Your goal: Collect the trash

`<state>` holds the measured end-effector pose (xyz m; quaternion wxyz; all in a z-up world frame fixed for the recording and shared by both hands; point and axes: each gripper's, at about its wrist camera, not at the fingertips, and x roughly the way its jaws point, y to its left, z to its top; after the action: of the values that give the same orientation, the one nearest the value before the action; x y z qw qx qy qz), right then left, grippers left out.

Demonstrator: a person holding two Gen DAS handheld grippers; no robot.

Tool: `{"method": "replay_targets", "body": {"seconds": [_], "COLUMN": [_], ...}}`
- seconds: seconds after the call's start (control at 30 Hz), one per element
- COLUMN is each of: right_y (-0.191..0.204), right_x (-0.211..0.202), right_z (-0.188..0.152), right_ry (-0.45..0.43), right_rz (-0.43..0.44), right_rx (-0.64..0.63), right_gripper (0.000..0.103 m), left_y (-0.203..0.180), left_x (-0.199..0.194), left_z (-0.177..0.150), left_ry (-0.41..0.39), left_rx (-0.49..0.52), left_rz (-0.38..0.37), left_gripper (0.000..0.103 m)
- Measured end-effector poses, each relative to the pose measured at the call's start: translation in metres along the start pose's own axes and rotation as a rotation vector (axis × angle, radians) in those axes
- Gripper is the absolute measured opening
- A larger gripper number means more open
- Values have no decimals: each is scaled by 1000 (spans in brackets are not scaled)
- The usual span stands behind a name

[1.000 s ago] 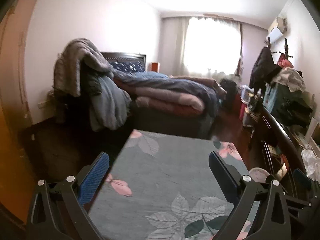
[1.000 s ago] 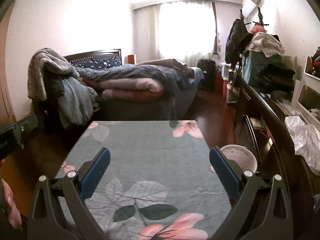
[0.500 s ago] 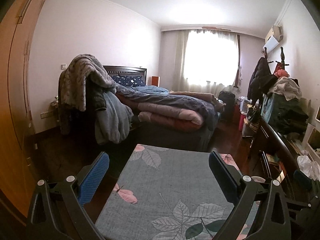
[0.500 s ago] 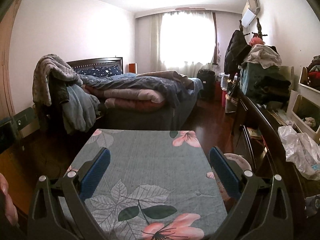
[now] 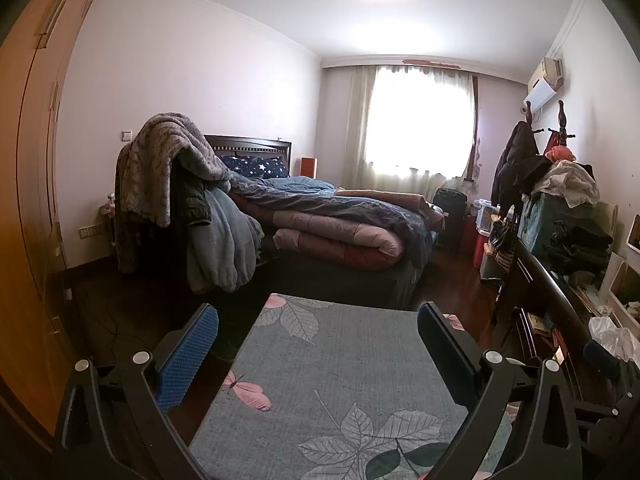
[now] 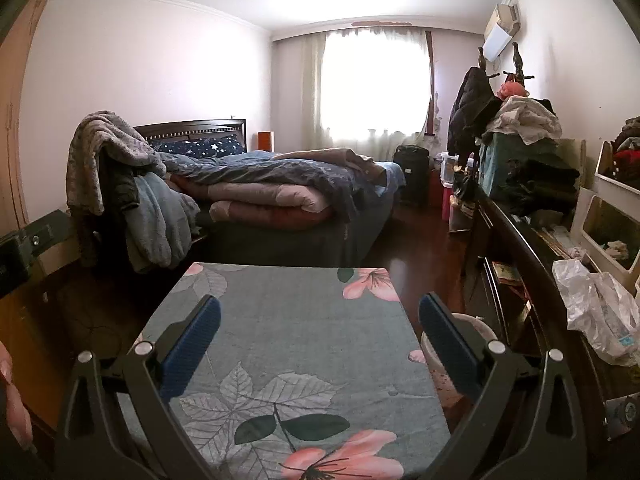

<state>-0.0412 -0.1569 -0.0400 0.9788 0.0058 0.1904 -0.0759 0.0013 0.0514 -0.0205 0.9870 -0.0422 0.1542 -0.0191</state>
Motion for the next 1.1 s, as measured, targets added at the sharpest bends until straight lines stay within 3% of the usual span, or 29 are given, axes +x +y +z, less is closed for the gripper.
{"method": "replay_targets", "body": {"seconds": [1.1], "right_y": [-6], "right_x": [0], "right_z": [-4], "right_ry": [7], "right_rz": [-10], "right_rx": [20], "right_gripper": [99], "left_y": [2], "left_x": [-6], "left_z": [3], "left_ry": [-18], "left_rx": [0], "left_rz": [-2], "left_gripper": [99]}}
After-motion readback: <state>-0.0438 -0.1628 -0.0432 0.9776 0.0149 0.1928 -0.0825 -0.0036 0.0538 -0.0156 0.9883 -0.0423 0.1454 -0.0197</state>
